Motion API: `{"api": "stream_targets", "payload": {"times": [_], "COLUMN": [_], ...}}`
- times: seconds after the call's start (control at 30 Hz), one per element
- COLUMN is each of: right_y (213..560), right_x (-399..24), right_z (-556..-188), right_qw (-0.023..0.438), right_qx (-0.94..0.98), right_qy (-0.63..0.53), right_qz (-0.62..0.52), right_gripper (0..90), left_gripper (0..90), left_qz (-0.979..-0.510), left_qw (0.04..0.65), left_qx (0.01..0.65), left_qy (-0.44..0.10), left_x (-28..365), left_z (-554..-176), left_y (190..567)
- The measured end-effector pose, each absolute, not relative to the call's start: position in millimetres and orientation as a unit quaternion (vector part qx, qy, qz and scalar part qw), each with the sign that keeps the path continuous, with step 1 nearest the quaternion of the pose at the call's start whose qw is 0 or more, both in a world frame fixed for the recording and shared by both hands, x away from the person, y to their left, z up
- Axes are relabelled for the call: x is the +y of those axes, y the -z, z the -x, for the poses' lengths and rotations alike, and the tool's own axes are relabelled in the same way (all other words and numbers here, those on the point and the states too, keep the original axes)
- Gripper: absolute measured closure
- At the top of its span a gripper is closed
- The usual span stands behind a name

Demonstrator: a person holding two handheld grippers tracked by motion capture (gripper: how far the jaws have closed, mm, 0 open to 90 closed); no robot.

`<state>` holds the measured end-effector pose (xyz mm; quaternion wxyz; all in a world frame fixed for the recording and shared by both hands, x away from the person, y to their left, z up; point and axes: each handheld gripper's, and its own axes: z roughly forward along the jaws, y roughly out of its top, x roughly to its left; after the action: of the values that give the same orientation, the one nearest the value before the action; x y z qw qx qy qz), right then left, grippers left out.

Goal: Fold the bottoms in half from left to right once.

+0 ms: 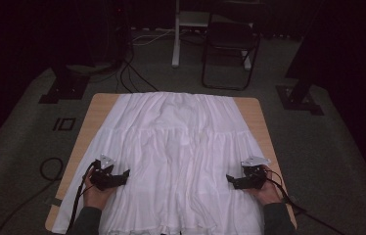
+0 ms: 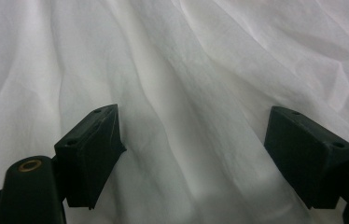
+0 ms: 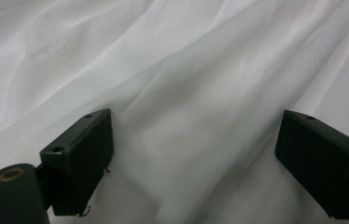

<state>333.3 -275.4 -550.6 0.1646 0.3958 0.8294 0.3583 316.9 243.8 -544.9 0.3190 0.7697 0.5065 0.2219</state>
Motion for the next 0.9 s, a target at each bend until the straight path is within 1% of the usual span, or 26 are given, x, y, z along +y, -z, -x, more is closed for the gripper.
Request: {"api": "stream_targets", "payload": {"times": [0.27,0.37,0.47,0.57,0.63,0.7,0.73,0.77,0.8,0.83,0.87,0.9], "right_y": [550.7,550.7,550.5,550.6,550.5,550.6,550.6,550.6,550.6,550.6,550.6,550.6], "right_x": [-273.5,-270.6,-270.7,-270.7,-270.8,-270.8,-270.8,-270.8,-270.8,-270.9,-270.8,-270.9], "right_z": [-334.5,-334.4,-334.1,-334.1,-334.1,-334.2,-334.2,-334.2,-334.2,-334.2,-334.2,-334.3], "right_qw": [0.167,0.167,0.166,0.166,0.166,0.166,0.166,0.166,0.166,0.166,0.166,0.166], "right_qx": [0.829,0.83,0.83,0.83,0.83,0.83,0.83,0.83,0.83,0.83,0.83,0.83], "right_qy": [-0.357,-0.358,-0.358,-0.358,-0.358,-0.359,-0.359,-0.359,-0.359,-0.359,-0.359,-0.359], "right_qz": [-0.396,-0.395,-0.394,-0.394,-0.394,-0.394,-0.394,-0.394,-0.394,-0.394,-0.394,-0.394], "right_gripper": [10.7,11.2,11.5,11.6,11.6,11.7,11.7,11.7,11.8,11.8,11.8,11.8], "left_gripper": [19.0,25.2,25.7,25.6,25.3,23.5,22.0,19.7,19.5,19.5,19.2,19.0], "left_qz": [-0.77,-0.768,-0.759,-0.747,-0.741,-0.72,-0.711,-0.711,-0.704,-0.704,-0.693,-0.693], "left_qw": [0.319,0.321,0.338,0.348,0.334,0.328,0.327,0.327,0.309,0.309,0.305,0.305], "left_qx": [0.507,0.506,0.506,0.513,0.525,0.553,0.565,0.565,0.579,0.579,0.599,0.599], "left_qy": [-0.22,-0.227,-0.232,-0.241,-0.253,-0.263,-0.262,-0.262,-0.27,-0.27,-0.26,-0.26], "left_x": [244.0,246.1,251.0,264.0,277.2,303.4,312.5,312.5,328.1,328.1,343.3,343.3], "left_z": [-317.5,-316.0,-312.5,-307.1,-304.0,-300.1,-299.6,-299.6,-298.4,-298.4,-298.9,-298.9], "left_y": [544.6,539.5,531.2,519.9,515.4,512.6,512.4,512.4,514.5,514.5,521.5,521.5]}}
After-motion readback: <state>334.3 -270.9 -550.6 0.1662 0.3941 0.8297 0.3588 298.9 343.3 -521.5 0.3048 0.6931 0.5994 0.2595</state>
